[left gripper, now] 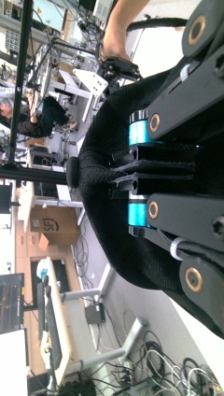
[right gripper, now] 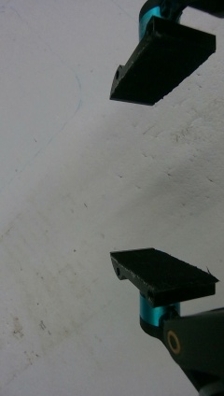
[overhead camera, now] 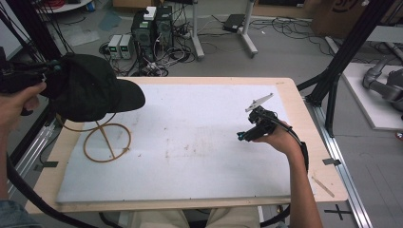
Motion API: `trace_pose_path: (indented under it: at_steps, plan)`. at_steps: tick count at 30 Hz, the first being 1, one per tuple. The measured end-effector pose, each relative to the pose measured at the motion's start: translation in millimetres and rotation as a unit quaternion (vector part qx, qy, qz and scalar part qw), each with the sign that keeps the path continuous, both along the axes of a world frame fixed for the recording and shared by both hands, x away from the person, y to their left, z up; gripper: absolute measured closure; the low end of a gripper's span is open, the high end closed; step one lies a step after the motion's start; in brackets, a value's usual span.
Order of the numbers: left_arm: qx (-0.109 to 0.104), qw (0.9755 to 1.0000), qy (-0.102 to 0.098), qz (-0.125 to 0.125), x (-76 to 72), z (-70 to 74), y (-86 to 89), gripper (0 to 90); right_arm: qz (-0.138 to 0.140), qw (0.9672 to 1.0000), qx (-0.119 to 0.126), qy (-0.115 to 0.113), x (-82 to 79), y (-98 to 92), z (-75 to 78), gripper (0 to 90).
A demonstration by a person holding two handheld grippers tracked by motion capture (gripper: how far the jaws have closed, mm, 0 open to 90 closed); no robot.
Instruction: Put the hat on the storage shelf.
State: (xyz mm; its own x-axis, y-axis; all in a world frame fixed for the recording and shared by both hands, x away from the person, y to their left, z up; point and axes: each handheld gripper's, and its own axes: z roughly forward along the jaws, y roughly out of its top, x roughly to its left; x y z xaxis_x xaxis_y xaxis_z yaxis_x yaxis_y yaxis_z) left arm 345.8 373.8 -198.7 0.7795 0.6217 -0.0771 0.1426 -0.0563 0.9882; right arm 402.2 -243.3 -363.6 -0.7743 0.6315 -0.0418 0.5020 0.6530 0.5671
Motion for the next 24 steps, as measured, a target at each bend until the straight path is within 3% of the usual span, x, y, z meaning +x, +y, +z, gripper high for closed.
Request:
trace_pose_path:
  at_steps: [19, 24]
  plan:
    - [-0.021, 0.9997, 0.004, 0.014, -19.4, -39.7, 36.7, 86.6, 0.001, 1.0, -0.002, 0.001, 0.0, 2.3, -1.2, 18.6]
    - [-0.014, 0.9997, 0.007, 0.016, -21.5, -47.7, 40.4, 86.5, 0.001, 1.0, -0.003, 0.005, -0.1, 3.6, -1.7, 18.6]
